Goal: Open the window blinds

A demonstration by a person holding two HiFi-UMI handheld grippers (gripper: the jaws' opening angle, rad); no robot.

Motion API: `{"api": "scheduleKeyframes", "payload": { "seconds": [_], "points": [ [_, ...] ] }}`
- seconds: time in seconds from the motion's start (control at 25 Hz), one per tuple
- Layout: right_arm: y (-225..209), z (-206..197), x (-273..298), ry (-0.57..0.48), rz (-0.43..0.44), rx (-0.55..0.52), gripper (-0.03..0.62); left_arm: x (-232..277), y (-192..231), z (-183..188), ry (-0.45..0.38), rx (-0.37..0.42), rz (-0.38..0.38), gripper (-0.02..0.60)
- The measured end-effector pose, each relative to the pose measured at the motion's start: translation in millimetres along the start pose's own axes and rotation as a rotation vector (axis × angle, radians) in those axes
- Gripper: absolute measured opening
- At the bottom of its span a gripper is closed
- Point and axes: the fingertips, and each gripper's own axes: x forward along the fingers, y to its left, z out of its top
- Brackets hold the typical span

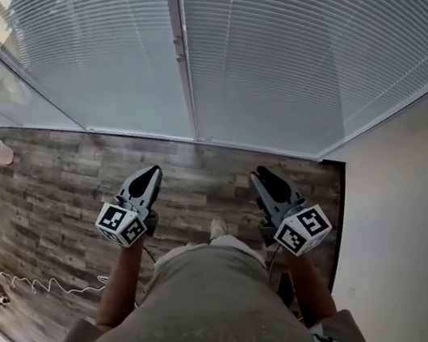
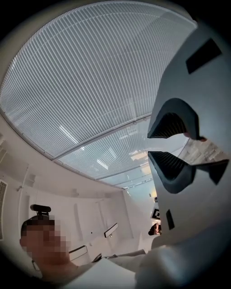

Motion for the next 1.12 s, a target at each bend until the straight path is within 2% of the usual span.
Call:
{"api": "scheduleKeyframes", "payload": {
  "seconds": [0.32, 0.44, 0.56, 0.76, 1.0, 1.12],
  "points": [
    [-44.0, -8.6, 18.4, 0.018, 0.062, 0.000, 0.080, 38.1, -13.9, -21.3, 0.013, -0.020, 0.036, 0.014],
    [-49.7, -21.4, 22.6, 0.032, 0.079, 0.000, 0.080, 37.1, -13.2, -40.2, 0.027, -0.044, 0.057, 0.014],
    [-45.7, -18.0, 24.5, 0.036, 0.103, -0.006, 0.080, 29.7, -10.5, -41.3, 0.035, -0.060, 0.086, 0.014],
    [-47.2, -27.6, 39.9, 0.108, 0.150, 0.009, 0.080, 34.2, 1.3, -35.3, 0.016, -0.090, 0.101, 0.014],
    [-66.5, -48.9, 67.5, 0.163, 0.146, 0.006, 0.080, 57.8, 26.1, -36.7, 0.011, -0.107, 0.092, 0.014],
    [-80.6, -46.7, 90.8, 0.169, 0.130, -0.007, 0.080, 76.4, 47.7, -35.2, 0.020, -0.122, 0.071, 0.012]
  ]
}}
